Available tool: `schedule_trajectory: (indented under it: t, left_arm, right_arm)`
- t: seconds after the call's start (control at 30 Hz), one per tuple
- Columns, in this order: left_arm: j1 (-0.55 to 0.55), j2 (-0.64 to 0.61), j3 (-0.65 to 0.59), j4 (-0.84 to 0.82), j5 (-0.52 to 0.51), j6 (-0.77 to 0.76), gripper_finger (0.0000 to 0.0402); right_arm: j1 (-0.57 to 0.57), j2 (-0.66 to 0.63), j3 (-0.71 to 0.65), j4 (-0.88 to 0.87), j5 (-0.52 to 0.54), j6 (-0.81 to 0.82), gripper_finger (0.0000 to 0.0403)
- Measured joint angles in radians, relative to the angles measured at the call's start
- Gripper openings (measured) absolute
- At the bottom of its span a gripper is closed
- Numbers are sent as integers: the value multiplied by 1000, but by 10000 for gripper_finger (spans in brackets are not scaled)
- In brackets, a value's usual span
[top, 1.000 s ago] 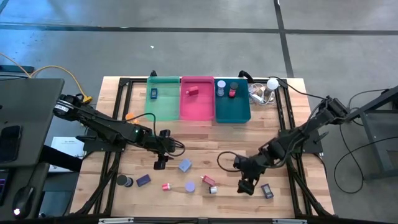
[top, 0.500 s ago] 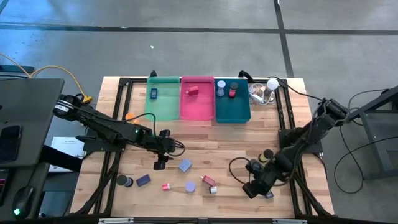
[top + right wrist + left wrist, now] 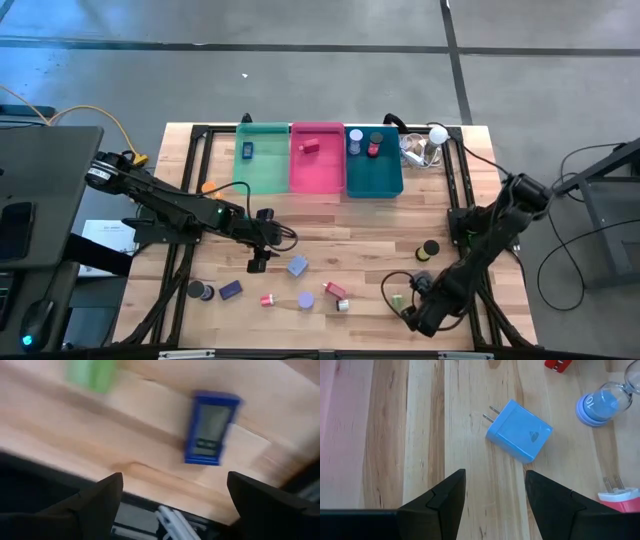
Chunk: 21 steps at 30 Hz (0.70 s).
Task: Pick & Place Office items
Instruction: Put the violet digital clock into the light blue bin
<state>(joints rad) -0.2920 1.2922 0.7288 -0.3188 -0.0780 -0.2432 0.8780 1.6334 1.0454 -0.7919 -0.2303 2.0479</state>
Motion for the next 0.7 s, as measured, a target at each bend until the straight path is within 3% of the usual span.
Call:
schedule_trajectory:
  t: [0.13, 0.3, 0.7]
  left_arm:
    - [0, 0, 0, 2, 0, 0, 200]
    - [0, 0, 0, 2, -1, 0, 200]
    - [0, 0, 0, 2, -1, 0, 200]
  right_arm:
    - [0, 21, 0, -66, -32, 27, 348]
    - [0, 24, 0, -56, 22, 2, 345]
    - [37, 90, 1, -70, 69, -2, 285]
